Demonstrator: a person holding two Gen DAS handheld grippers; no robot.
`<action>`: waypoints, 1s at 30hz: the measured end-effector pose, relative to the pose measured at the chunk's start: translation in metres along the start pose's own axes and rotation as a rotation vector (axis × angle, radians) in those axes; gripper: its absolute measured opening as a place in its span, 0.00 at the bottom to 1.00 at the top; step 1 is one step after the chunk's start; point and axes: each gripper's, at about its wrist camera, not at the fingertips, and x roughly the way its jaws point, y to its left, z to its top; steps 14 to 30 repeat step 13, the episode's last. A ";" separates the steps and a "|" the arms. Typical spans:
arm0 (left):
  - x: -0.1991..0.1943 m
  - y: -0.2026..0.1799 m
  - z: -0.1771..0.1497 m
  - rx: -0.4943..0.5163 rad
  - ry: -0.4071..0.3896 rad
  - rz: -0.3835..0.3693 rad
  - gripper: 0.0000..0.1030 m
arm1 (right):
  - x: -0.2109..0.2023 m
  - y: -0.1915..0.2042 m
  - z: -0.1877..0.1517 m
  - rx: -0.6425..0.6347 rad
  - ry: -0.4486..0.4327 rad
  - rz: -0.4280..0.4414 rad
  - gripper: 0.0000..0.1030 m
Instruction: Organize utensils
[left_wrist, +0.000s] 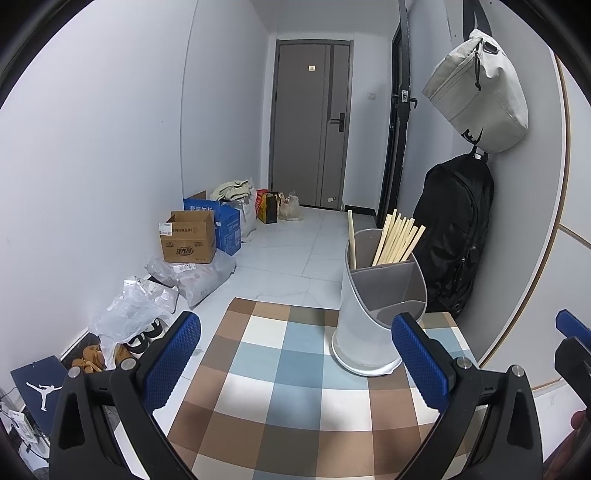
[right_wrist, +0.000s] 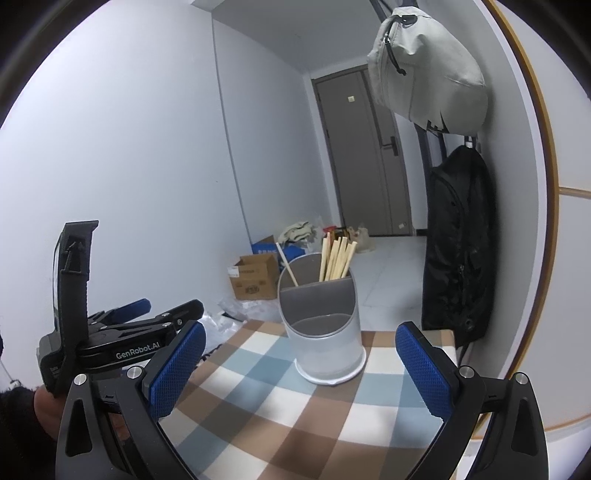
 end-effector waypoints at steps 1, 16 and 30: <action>0.000 0.001 0.000 -0.002 0.002 -0.001 0.98 | 0.000 0.000 0.000 0.002 0.000 0.001 1.00; 0.001 0.004 0.000 -0.019 0.014 -0.009 0.98 | 0.004 0.001 0.000 0.001 0.008 0.013 1.00; 0.001 0.004 0.000 -0.019 0.014 -0.009 0.98 | 0.004 0.001 0.000 0.001 0.008 0.013 1.00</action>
